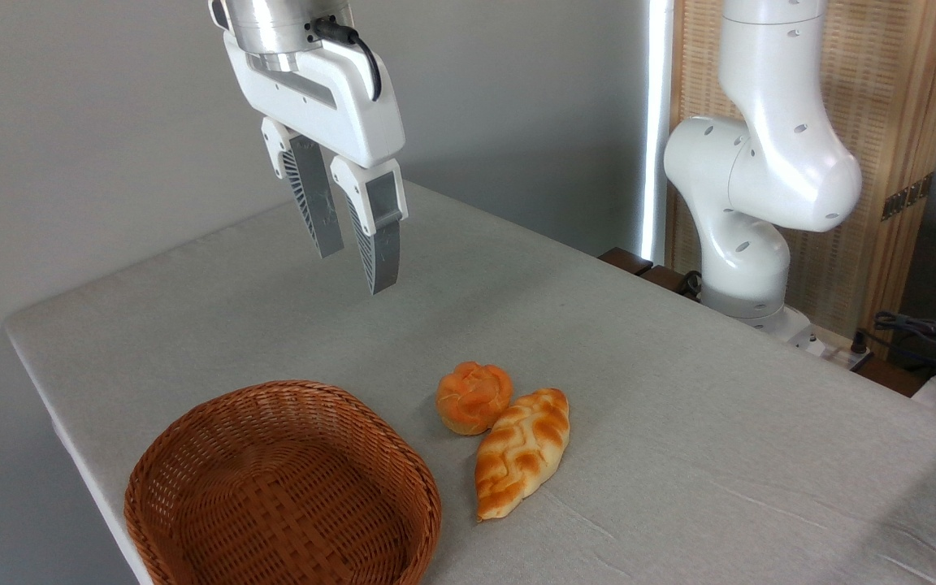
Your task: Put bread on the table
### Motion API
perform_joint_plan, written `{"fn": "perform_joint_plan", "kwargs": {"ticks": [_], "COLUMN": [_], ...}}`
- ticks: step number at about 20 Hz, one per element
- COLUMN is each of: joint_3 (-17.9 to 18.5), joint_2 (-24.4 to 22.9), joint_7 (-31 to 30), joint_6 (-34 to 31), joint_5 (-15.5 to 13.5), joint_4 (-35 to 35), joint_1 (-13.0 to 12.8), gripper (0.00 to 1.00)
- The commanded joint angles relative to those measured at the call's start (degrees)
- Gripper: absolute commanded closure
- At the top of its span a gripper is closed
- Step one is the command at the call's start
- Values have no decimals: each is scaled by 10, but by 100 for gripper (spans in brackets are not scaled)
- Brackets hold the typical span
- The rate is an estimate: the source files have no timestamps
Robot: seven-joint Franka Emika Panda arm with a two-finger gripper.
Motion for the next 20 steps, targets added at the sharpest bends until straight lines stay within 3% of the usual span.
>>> {"fn": "perform_joint_plan", "kwargs": {"ticks": [1,3,11,20], "joint_3": [6,20,40,40], "joint_2": [-2,-8,-19,-20], "joint_7": [20,48,46,-8], "joint_6": [-9,-9,1,49], "joint_5": [8,9,7,0], "joint_4": [6,4,-18,-34], "joint_1": [0,-7,-30,-30], "gripper": [0,0,0,0]}}
